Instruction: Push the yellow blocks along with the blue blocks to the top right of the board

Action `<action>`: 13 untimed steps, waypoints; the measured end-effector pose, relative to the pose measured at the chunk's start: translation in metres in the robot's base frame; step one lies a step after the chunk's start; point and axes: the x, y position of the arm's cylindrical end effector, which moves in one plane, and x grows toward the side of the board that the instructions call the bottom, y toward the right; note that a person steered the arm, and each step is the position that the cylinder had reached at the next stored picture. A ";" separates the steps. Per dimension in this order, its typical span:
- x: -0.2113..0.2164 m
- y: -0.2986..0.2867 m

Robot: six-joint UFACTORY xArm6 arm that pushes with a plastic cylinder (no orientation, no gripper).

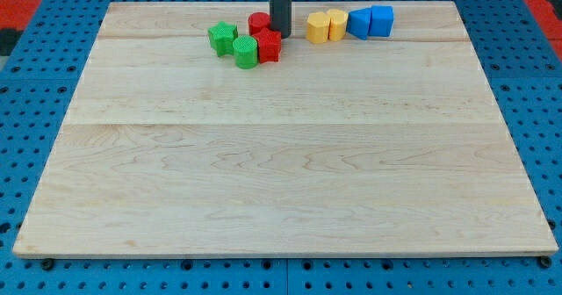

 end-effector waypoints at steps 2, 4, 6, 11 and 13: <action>-0.019 0.046; -0.012 0.088; -0.008 0.100; 0.053 0.121; 0.021 0.120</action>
